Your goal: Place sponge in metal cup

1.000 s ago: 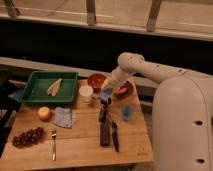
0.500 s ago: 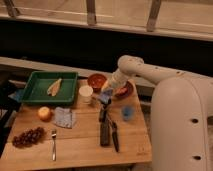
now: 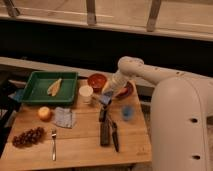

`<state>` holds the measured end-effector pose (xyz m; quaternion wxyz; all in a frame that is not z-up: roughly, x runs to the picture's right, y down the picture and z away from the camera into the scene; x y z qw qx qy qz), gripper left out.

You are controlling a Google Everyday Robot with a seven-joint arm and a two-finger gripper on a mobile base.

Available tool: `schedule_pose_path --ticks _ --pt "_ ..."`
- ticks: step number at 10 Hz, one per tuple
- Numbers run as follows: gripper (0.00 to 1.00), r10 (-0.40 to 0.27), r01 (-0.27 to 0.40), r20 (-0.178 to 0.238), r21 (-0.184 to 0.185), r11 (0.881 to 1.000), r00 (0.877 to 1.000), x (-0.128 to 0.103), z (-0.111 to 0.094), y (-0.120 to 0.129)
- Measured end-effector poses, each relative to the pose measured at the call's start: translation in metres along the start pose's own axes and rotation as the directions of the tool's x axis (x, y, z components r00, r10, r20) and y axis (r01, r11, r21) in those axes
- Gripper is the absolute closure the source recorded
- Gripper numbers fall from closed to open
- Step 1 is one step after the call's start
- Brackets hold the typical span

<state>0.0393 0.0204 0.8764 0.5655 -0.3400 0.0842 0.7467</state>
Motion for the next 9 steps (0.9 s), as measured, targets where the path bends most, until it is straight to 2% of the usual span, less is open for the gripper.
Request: schedule_pose_path --ticks 4,7,9 --pt "0.35 -0.013 0.013 0.012 0.001 1.000 1.000 0.001 -0.010 0.005" --pt "0.35 -0.021 0.021 0.054 0.010 1.000 0.998 0.000 -0.033 0.008" --pt "0.35 -0.005 0.005 0.090 0.008 1.000 0.996 0.002 -0.056 0.002"
